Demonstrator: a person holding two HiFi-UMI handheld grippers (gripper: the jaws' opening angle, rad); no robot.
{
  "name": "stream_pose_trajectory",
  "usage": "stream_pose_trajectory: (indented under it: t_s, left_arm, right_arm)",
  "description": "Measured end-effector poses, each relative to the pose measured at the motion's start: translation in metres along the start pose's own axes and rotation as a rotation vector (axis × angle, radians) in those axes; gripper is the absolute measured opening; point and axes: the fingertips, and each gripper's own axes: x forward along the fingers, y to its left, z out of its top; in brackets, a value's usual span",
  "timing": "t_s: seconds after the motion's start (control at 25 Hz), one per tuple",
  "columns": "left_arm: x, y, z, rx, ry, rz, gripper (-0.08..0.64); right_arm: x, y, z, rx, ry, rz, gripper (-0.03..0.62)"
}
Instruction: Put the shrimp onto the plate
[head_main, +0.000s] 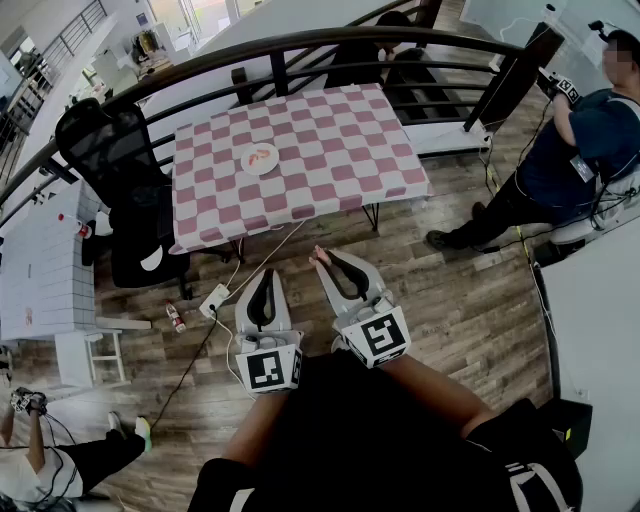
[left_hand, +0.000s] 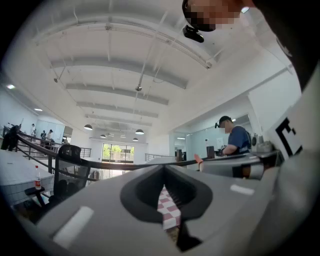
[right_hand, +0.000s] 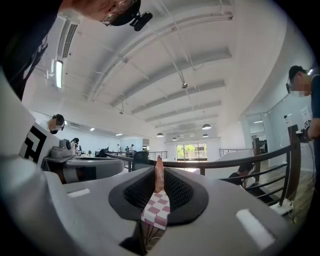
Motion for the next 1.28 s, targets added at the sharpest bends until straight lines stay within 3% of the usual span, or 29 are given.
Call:
stream_pose_trajectory:
  t_s: [0.24,0.64,1.04,1.28]
  left_arm:
    - [0.004,-0.004,-0.002,-0.003,0.002,0.014,0.009]
    - [-0.010,0.006,-0.017,0.006,0.038,0.111,0.009]
    - [0.003,-0.003,-0.026,0.006,0.066,0.112,0.009]
    - [0.022,-0.014,-0.030,-0.012,0.072,0.043,0.009]
  right_arm:
    - [-0.005,-0.007,0.003,0.012,-0.020,0.017,0.055]
    - [-0.026,-0.025,-0.009,0.084,-0.034,0.036,0.057]
    - [-0.026,-0.053,-0.017,0.105,-0.014,0.019,0.057]
    - [-0.019,-0.067,-0.028,0.110,0.030,0.003,0.057]
